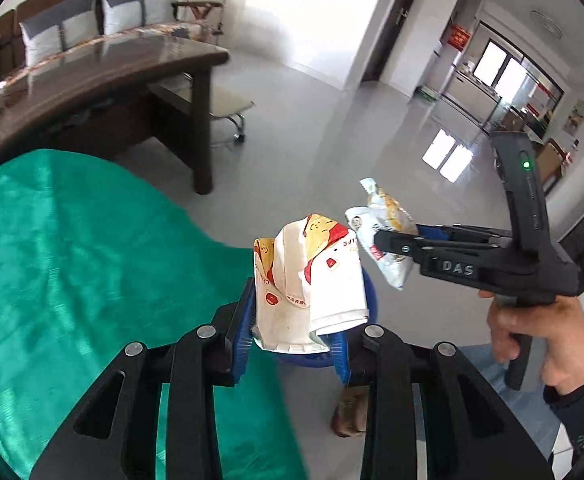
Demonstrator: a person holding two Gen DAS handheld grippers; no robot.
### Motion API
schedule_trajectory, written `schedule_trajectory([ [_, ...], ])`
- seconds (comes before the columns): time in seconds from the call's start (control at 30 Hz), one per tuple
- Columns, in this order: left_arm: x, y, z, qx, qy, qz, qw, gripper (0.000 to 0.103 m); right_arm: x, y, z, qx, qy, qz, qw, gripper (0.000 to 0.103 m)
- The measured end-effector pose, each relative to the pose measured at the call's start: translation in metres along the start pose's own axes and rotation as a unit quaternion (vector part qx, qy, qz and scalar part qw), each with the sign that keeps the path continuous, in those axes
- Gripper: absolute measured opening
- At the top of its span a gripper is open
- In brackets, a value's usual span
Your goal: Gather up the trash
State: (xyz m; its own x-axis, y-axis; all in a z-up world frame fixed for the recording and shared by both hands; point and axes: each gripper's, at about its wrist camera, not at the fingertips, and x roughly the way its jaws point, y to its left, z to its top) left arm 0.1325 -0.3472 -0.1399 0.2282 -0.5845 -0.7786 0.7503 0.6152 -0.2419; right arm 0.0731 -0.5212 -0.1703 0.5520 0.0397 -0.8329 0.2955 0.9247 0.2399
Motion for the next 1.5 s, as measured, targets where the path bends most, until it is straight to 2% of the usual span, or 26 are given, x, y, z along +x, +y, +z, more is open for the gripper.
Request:
schedule_trajectory([
  [0.17,0.063,-0.029,0.014,0.010,0.040,-0.009,0.9991,0.033,0.030,-0.044,-0.002,0.042,0.022,-0.003,0.999,0.035],
  [0.33,0.117,-0.042,0.020,0.015,0.070,-0.004,0.9974,0.036,0.057,-0.078,-0.003,0.083,0.047,0.014,0.995,0.036],
  [0.4,0.136,-0.043,0.021,0.016,0.080,-0.003,0.9967,0.043,0.068,-0.090,-0.005,0.101,0.057,0.019,0.993,0.038],
  [0.43,0.145,-0.041,0.022,0.015,0.082,0.003,0.9965,0.052,0.075,-0.098,-0.006,0.113,0.062,0.023,0.991,0.045],
  [0.47,0.152,-0.040,0.023,0.014,0.085,0.006,0.9963,0.066,0.078,-0.105,-0.008,0.125,0.063,0.033,0.990,0.053],
  [0.5,0.158,-0.038,0.024,0.013,0.087,0.009,0.9961,0.072,0.079,-0.112,-0.010,0.137,0.060,0.038,0.988,0.068],
  [0.53,0.164,-0.036,0.025,0.010,0.086,0.018,0.9961,0.080,0.079,-0.120,-0.011,0.153,0.054,0.036,0.986,0.071],
  [0.6,0.165,-0.030,0.027,0.005,0.084,0.037,0.9957,0.084,0.072,-0.127,-0.012,0.171,0.045,0.040,0.983,0.071],
  [0.67,0.155,-0.027,0.028,-0.001,0.072,0.046,0.9964,0.091,0.057,-0.133,-0.011,0.184,0.027,0.037,0.982,0.076],
  [0.7,0.145,-0.026,0.028,-0.003,0.057,0.055,0.9969,0.092,0.048,-0.133,-0.011,0.183,0.018,0.032,0.982,0.082],
  [0.77,0.119,-0.032,0.030,0.007,0.016,0.087,0.9961,0.093,0.027,-0.129,-0.010,0.177,-0.003,0.019,0.984,0.088],
  [0.87,0.082,-0.047,0.025,0.023,-0.022,0.122,0.9920,0.098,-0.009,-0.123,-0.015,0.168,-0.030,0.003,0.985,0.098],
  [0.97,0.048,-0.060,0.010,0.029,-0.017,0.098,0.9946,0.098,-0.049,-0.103,-0.025,0.135,-0.061,-0.026,0.989,0.099],
  [1.07,0.022,-0.069,-0.011,0.030,-0.019,0.121,0.9920,0.098,-0.087,-0.075,-0.048,0.090,-0.086,-0.061,0.990,0.098],
  [1.17,-0.001,-0.077,-0.026,0.032,-0.028,0.117,0.9923,0.098,-0.111,-0.048,-0.071,0.056,-0.110,-0.079,0.989,0.098],
  [1.23,-0.018,-0.082,-0.031,0.034,-0.045,0.129,0.9901,0.098,-0.132,-0.034,-0.087,0.041,-0.135,-0.089,0.986,0.098],
  [1.3,-0.029,-0.082,-0.035,0.031,-0.059,0.137,0.9883,0.098,-0.146,-0.028,-0.095,0.047,-0.157,-0.088,0.983,0.098],
  [1.4,-0.042,-0.085,-0.037,0.030,-0.073,0.170,0.9824,0.098,-0.151,-0.031,-0.097,0.070,-0.133,-0.043,0.988,0.098],
  [1.43,-0.047,-0.087,-0.038,0.033,-0.078,0.172,0.9815,0.098,-0.151,-0.032,-0.096,0.075,-0.125,-0.037,0.989,0.098],
  [1.5,-0.057,-0.090,-0.041,0.031,-0.082,0.163,0.9827,0.098,-0.154,-0.034,-0.098,0.072,-0.136,-0.037,0.987,0.098],
])
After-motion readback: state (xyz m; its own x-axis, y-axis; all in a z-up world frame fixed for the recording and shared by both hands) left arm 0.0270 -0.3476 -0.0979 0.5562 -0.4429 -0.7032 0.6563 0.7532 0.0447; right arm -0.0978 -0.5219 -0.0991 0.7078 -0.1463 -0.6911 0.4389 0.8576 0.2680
